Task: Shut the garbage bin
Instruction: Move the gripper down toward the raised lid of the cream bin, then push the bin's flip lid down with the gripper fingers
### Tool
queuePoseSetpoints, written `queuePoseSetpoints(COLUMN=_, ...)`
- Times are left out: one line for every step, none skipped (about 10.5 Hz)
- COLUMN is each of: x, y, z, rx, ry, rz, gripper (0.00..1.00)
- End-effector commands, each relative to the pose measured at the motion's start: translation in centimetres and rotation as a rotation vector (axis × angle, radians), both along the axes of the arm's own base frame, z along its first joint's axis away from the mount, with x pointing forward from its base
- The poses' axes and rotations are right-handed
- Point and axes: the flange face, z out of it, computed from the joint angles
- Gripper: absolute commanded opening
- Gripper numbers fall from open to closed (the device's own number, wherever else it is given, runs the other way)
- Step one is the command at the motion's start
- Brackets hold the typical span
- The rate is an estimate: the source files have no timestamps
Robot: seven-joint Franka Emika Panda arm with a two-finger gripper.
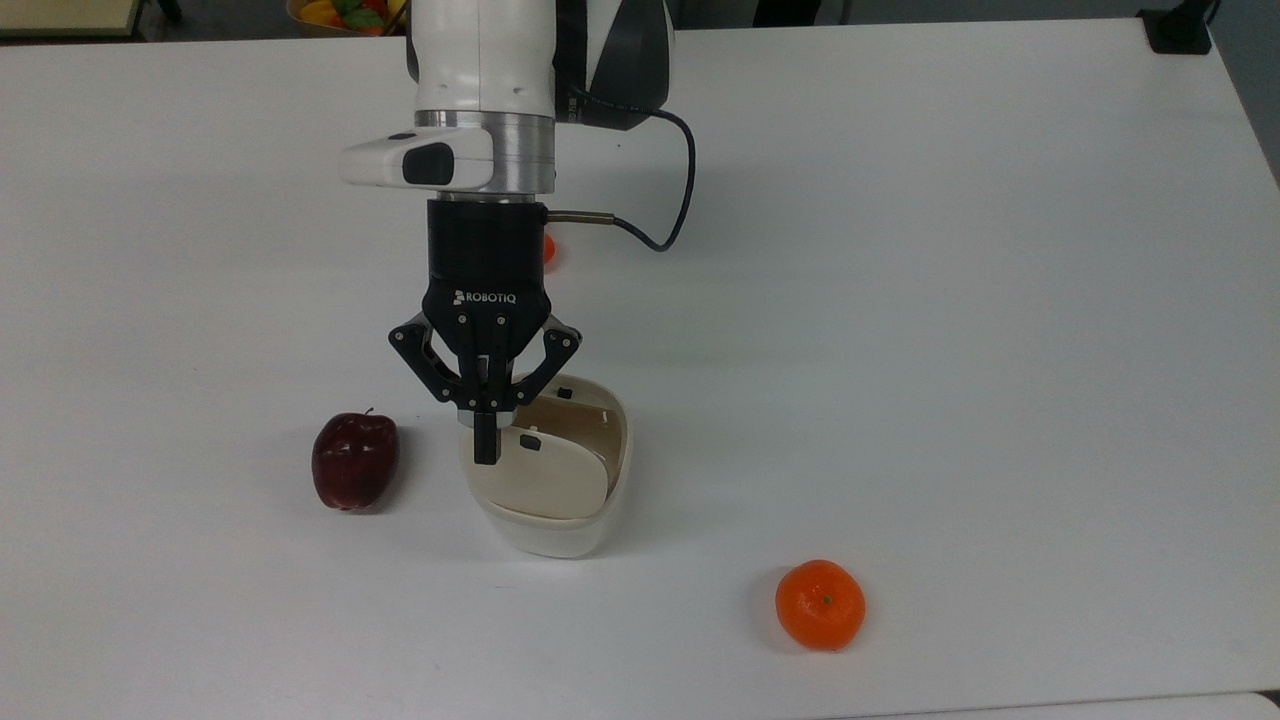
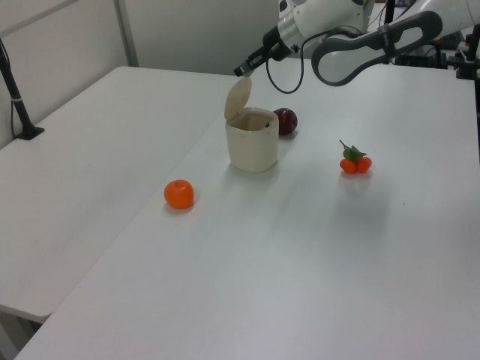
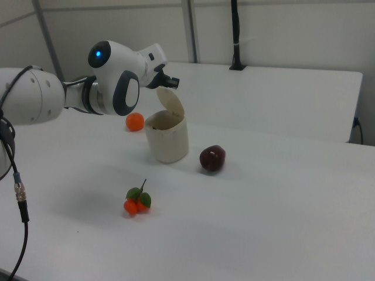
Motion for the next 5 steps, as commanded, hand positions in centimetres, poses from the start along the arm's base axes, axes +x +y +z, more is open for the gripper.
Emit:
queuePoseSetpoints(x=-1.1, y=0.5, z=1.3, rx=0.003, ry=0.178, rz=-0.019, gripper=0.00)
queuePoseSetpoints(x=-1.5, y=0.7, z=1.6, rx=-0.003, ry=0.223, rz=-0.019, gripper=0.00)
queuePoseSetpoints(x=-1.8, y=0.7, z=1.4, rx=-0.009, ry=0.281, rz=-0.022, gripper=0.00)
queuePoseSetpoints(x=-2.3, y=1.7, z=1.1, rx=-0.018, ry=0.343, rz=-0.013, gripper=0.00)
queuePoseSetpoints(x=-2.8, y=2.4, z=0.2, rx=-0.029, ry=0.417, rz=-0.009, gripper=0.00)
